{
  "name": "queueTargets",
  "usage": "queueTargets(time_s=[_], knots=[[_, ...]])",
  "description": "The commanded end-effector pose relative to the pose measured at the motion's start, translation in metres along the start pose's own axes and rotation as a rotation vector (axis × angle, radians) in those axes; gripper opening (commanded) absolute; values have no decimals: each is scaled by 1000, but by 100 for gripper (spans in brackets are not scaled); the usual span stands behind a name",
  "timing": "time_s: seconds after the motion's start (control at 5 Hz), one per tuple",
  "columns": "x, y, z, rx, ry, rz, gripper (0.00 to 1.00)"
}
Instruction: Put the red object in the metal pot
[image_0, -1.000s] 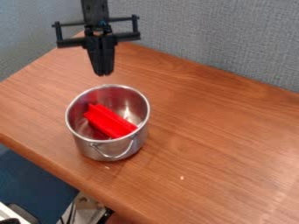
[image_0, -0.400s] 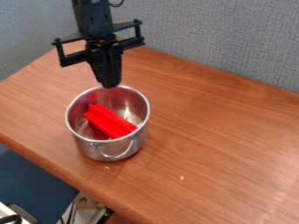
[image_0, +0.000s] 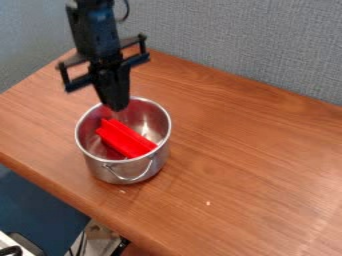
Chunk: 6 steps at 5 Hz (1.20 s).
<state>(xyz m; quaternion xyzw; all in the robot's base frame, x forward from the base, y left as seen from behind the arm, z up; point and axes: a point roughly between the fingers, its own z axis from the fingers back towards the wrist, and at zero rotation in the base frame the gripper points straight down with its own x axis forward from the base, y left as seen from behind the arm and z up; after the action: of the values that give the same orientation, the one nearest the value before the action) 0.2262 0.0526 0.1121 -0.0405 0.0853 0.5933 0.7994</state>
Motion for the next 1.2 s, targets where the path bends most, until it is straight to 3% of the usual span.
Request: queueTargets(time_s=[0.0, 0.4, 0.8, 1.0], knots=[[2, 5, -18, -17, -32, 45, 0], [-5, -30, -33, -80, -71, 248, 0], [-13, -38, -53, -195, -130, 104, 0], [-26, -45, -31, -204, -138, 136, 0]])
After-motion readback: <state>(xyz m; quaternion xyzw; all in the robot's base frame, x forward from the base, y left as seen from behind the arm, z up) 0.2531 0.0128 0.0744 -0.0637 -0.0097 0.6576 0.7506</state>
